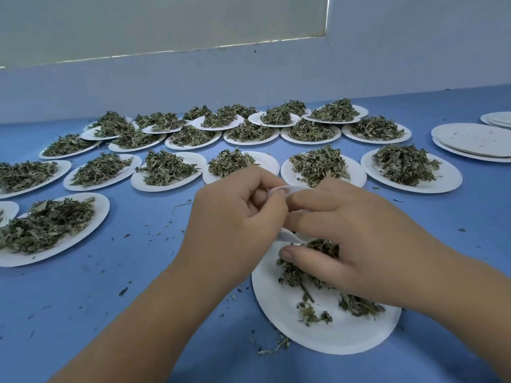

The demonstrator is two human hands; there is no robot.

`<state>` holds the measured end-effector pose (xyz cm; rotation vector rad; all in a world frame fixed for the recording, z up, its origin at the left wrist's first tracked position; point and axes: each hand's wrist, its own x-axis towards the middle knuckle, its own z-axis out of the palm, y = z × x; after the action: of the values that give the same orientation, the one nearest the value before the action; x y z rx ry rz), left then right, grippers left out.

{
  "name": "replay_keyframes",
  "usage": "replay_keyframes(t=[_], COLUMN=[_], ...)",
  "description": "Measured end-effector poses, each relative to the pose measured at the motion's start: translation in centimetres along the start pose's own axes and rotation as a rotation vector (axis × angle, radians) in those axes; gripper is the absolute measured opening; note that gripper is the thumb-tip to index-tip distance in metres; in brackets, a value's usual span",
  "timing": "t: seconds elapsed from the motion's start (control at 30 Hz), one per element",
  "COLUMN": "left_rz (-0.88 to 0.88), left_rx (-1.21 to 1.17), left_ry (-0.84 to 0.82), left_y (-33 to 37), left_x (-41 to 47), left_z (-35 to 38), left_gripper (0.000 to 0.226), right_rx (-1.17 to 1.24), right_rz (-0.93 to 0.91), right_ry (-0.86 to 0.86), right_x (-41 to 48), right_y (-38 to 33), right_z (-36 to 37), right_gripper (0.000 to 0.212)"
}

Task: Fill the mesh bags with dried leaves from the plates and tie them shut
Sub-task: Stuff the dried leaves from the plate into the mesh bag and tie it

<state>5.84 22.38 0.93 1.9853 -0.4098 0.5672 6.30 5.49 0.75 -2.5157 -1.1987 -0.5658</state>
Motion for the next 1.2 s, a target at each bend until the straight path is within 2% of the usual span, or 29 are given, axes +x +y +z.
replay_keyframes(t=[0.13,0.2,0.3,0.4,0.47,0.6,0.7,0.8,0.87,0.93,1.07,1.2], left_rz=[0.02,0.021,0.027,0.035,0.031,0.037,0.054,0.065,0.077,0.092,0.097,0.109], left_rx=[-0.003,0.013,0.063,0.077,0.078,0.064,0.074,0.085,0.093,0.098,0.1,0.129], left_ry=[-0.029,-0.004,0.057,0.098,0.116,0.138,0.149,0.165,0.177,0.188,0.194,0.195], left_y=[0.2,0.1,0.1,-0.1,-0.1,-0.1,-0.2,-0.3,-0.5,-0.5,-0.5,-0.5], left_x=[-0.3,-0.2,0.0,0.2,0.2,0.2,0.1,0.2,0.2,0.2,0.2,0.2], left_z=[0.2,0.1,-0.4,-0.8,-0.9,-0.9,-0.9,-0.9,-1.0,-1.1,-1.2,-1.2], left_gripper=[0.014,0.015,0.013,0.016,0.022,0.021,0.018,0.018,0.02,0.021,0.021,0.021], right_rx=[-0.02,0.037,0.164,0.26,0.339,0.399,0.298,0.225,0.242,0.256,0.151,0.075], right_rz=[-0.007,-0.026,-0.052,0.006,0.081,0.235,0.307,0.375,0.407,0.428,0.375,0.324], right_ry=[-0.051,-0.038,0.067,0.188,0.186,0.035,-0.144,-0.435,-0.57,-0.621,-0.64,-0.615], right_x=[0.2,0.2,-0.1,-0.4,-0.4,-0.8,-1.1,-1.3,-1.4,-1.7,-2.0,-1.9], right_y=[-0.2,0.1,0.4,0.9,1.3,2.6,3.6,3.9,3.7,3.4,2.6,1.8], right_z=[0.4,0.2,-0.6,-2.0,-2.9,-4.0,-4.4,-4.5,-4.4,-4.3,-3.4,-2.2], right_gripper=[0.034,0.027,0.012,0.012,0.01,0.005,0.013,0.038,0.058,0.071,0.078,0.065])
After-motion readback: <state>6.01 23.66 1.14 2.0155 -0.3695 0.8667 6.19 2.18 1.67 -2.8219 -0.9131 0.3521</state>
